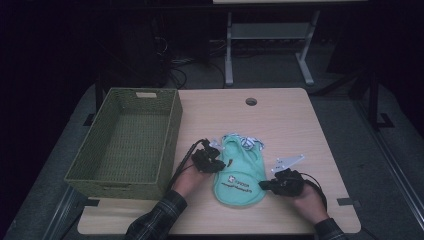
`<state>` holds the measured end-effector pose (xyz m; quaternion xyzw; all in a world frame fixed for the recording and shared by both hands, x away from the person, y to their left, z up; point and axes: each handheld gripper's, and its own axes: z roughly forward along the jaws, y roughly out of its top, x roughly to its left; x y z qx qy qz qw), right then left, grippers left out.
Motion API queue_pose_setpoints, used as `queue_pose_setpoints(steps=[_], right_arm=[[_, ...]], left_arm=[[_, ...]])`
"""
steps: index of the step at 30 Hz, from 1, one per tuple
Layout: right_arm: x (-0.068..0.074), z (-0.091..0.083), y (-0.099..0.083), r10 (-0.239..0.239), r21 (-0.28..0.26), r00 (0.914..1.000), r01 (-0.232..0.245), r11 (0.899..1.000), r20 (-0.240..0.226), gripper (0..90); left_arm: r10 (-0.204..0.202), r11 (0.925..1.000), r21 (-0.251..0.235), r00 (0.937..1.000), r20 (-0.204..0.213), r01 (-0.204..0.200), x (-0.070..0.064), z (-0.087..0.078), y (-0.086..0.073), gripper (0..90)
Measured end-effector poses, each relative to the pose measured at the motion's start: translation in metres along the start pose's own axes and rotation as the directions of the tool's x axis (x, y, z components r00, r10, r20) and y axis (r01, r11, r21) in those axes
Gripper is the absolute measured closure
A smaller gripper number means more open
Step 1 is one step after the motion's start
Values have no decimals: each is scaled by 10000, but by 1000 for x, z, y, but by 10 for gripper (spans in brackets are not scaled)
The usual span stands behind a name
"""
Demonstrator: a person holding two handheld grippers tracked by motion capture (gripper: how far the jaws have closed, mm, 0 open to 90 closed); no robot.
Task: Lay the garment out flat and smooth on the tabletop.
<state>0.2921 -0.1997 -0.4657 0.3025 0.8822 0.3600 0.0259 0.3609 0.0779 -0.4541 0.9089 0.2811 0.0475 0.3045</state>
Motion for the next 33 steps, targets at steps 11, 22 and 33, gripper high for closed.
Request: queue_pose_setpoints(steps=[11,22,33], right_arm=[[-5,-5,1,-87,53,9995,86,9999,295,898],[-48,-11,43,429,-1196,9931,-297,9924,1093,876],[-88,32,75,1177,-1158,9857,-1038,9878,1204,774]], left_arm=[[354,9991,256,9991,-227,-348,-12,-8,-12,833],[617,9977,299,9976,-320,-608,-14,-8,-11,847],[615,9977,290,9976,-313,-606,-15,-8,-11,858]])
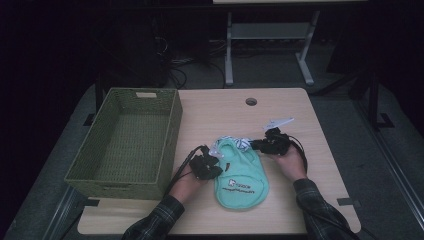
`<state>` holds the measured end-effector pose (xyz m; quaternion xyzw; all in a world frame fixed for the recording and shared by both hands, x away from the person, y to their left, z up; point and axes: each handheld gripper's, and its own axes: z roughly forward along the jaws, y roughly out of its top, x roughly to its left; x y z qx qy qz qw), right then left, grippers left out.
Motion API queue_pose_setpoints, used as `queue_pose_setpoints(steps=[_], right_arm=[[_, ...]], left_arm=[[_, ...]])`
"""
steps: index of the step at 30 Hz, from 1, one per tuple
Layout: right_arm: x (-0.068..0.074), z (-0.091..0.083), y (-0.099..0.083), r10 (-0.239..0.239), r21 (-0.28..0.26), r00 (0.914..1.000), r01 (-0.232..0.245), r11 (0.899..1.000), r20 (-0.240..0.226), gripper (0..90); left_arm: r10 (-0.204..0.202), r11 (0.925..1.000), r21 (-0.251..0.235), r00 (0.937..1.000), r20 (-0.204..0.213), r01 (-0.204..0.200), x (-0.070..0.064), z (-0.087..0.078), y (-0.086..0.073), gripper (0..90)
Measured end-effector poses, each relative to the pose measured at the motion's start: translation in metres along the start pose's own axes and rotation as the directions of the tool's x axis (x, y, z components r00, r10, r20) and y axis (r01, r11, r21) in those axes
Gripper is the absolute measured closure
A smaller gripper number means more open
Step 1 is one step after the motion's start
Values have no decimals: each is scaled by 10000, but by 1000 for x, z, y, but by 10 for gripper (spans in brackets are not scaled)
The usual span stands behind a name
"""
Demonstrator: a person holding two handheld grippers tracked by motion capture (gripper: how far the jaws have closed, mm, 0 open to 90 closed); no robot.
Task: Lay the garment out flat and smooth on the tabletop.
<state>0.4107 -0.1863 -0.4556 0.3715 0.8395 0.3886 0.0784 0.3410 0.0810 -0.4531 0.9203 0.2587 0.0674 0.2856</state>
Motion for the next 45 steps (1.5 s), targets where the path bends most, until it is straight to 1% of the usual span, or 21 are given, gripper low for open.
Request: queue_pose_setpoints(steps=[2,3,4,7,10,11,13,15,18,21,22,25,27,30,32,37,38,42,43,44,45], right_arm=[[0,6,2,-42,168,10000,42,9998,30,775],[0,10,3,-15,274,10000,14,9996,4,790],[0,12,3,-8,360,10000,8,9994,7,847],[0,15,5,-133,551,9998,124,9984,168,888],[-3,13,8,-219,533,9989,198,9984,407,893],[-4,12,9,-184,464,9982,157,9988,579,894],[-9,11,11,-134,334,9973,110,9994,715,894],[-13,13,11,-100,384,9963,67,9992,858,894],[-18,20,7,-59,466,9962,18,9989,864,894],[-18,20,6,41,316,9967,-66,9995,808,886],[-18,19,5,45,252,9969,-65,9997,782,878],[-15,7,5,108,-110,9979,-101,9999,634,866],[-12,-3,3,-1,-201,9977,14,9998,685,867],[-9,-14,-1,112,-237,9980,-98,9997,618,869],[-5,-23,-5,-16,-332,9987,33,9994,505,897],[8,-36,-16,-227,-271,9992,236,9994,325,898],[11,-37,-18,-194,-245,9993,202,9995,315,898],[22,-44,-30,-299,-154,9993,302,9994,217,899],[25,-45,-33,-280,-194,9996,281,9994,92,899],[27,-45,-36,-379,-153,9993,380,9992,76,899],[29,-46,-39,-305,-87,9995,305,9995,24,899]], left_arm=[[22,10000,38,10000,-3,-22,0,0,0,859],[30,10000,43,10000,-6,-30,0,0,0,859],[-4,10000,15,10000,2,4,0,0,0,861],[-18,10000,1,10000,31,18,0,0,0,865],[-5,10000,60,9999,126,4,-2,0,0,868],[4,10000,76,9999,159,-5,-2,-1,0,868],[26,9999,102,9997,227,-28,-3,-1,0,870],[45,9999,120,9996,293,-48,-4,0,1,871],[58,9999,112,9992,397,-63,-6,0,1,870],[33,9999,96,9990,453,-37,-6,0,1,869],[65,9999,101,9989,466,-70,-6,1,2,868],[57,10000,78,9988,491,-61,-6,1,2,863],[65,10000,2,9988,479,-65,-5,1,2,845],[-3,9999,-145,9988,492,11,-4,-1,2,842],[-67,9996,-258,9991,425,78,-3,-4,2,843],[-170,9989,-435,9994,295,182,1,-7,3,858],[-188,9985,-502,9996,229,199,2,-8,4,865],[-197,9982,-565,9998,100,202,6,-7,7,889],[-183,9984,-531,9998,86,187,7,-6,8,891],[-182,9983,-555,9998,45,184,7,-5,9,891],[-172,9985,-518,9998,48,174,8,-4,9,891]])
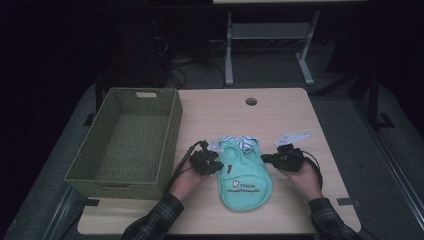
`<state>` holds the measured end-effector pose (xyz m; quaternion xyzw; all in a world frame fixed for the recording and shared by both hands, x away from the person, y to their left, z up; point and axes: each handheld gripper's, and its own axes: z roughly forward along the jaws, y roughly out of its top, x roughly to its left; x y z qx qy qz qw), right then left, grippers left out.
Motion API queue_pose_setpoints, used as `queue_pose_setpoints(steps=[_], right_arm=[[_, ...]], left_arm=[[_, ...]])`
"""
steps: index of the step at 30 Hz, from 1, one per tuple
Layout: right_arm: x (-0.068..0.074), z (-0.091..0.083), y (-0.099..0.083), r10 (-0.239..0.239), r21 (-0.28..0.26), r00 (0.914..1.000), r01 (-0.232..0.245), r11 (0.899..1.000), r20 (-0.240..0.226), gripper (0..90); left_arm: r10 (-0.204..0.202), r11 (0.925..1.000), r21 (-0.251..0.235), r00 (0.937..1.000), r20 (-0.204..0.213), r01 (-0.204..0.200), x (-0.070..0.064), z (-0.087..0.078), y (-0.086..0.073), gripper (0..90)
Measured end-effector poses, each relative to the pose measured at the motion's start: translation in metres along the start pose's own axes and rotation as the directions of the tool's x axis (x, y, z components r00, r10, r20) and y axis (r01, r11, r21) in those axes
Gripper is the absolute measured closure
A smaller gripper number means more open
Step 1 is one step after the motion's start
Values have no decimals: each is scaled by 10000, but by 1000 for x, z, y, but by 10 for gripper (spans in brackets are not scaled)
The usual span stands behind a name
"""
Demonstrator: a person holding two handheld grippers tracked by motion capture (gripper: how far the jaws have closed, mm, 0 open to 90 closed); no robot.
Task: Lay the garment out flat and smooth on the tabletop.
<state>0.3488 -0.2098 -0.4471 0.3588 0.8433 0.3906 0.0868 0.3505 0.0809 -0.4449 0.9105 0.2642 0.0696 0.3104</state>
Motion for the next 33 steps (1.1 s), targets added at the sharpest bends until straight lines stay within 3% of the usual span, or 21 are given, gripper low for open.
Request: queue_pose_setpoints(steps=[4,10,20,28,30,33], right_arm=[[8,2,-11,4,256,9999,0,9997,-141,899],[12,10,-20,-86,907,9999,78,9958,76,899],[0,9,-19,-64,798,9990,29,9968,433,899],[-5,8,-19,-64,794,9979,13,9968,646,899],[-6,7,-19,-107,788,9975,51,9969,705,898],[-6,4,-19,-54,695,9975,4,9976,709,899]], left_arm=[[15,9999,152,10000,-64,-14,2,6,1,891],[66,9991,411,10000,-59,-64,1,11,0,891],[375,9980,478,9974,621,-405,-19,11,-2,887],[624,9969,403,9899,1271,-680,-38,16,2,887],[827,9946,497,9862,1435,-906,-43,16,3,885],[898,9937,525,9847,1492,-986,-46,16,4,875]])
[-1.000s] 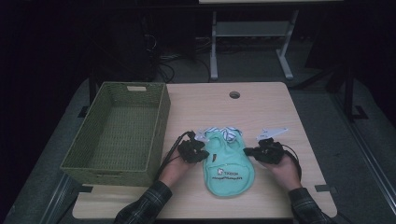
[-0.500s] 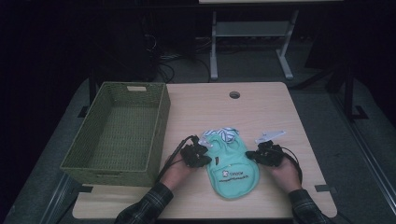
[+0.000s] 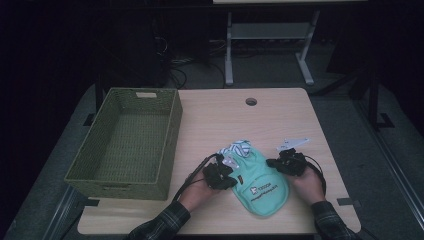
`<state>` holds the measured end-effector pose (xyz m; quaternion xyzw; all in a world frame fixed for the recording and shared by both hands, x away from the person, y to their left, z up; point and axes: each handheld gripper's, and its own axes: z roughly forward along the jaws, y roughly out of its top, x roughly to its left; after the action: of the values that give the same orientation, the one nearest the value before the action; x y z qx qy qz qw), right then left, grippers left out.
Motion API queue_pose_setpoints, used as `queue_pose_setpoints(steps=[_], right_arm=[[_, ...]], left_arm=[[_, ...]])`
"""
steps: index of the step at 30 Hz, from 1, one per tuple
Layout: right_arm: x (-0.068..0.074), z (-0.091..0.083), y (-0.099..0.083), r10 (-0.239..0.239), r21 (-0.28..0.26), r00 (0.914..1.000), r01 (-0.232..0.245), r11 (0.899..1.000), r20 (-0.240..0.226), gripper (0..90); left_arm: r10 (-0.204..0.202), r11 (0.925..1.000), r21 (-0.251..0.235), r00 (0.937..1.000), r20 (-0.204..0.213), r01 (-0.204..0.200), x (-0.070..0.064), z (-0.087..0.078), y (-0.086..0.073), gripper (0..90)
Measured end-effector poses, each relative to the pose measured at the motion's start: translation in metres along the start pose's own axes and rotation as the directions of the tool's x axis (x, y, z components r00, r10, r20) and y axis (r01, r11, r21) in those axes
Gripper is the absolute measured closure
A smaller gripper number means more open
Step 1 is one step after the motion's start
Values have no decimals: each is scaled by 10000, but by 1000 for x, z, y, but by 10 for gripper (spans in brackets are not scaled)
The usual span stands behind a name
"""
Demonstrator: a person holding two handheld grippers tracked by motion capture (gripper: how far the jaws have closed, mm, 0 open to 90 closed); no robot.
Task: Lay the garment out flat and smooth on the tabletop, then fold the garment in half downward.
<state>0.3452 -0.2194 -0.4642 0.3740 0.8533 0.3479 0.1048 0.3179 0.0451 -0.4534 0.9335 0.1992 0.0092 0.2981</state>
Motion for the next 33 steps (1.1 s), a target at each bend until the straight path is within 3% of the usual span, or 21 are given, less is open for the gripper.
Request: queue_pose_setpoints(steps=[8,15,19,22,24,28,33], right_arm=[[13,-2,5,-150,-362,9984,130,9993,-544,899],[31,7,10,-560,-357,9915,521,9980,-1173,898],[38,13,11,-716,-259,9883,688,9973,-1343,898],[42,17,11,-800,-158,9871,785,9968,-1390,899],[43,18,11,-818,-76,9869,815,9966,-1392,898],[43,20,11,-849,-3,9866,857,9963,-1392,899],[42,20,10,-824,-63,9861,824,9966,-1444,899]], left_arm=[[-332,9988,-345,9994,61,333,6,-7,2,859],[-703,9940,-852,9974,-186,685,24,-23,7,749],[-1064,9895,-1048,9926,-579,1000,39,-31,12,662],[-1455,9810,-1409,9863,-773,1337,50,-35,16,641],[-1515,9791,-1500,9844,-893,1371,57,-37,19,630],[-1639,9769,-1572,9794,-1179,1445,71,-35,25,585],[-1787,9766,-1415,9772,-1150,1620,87,-21,30,540]])
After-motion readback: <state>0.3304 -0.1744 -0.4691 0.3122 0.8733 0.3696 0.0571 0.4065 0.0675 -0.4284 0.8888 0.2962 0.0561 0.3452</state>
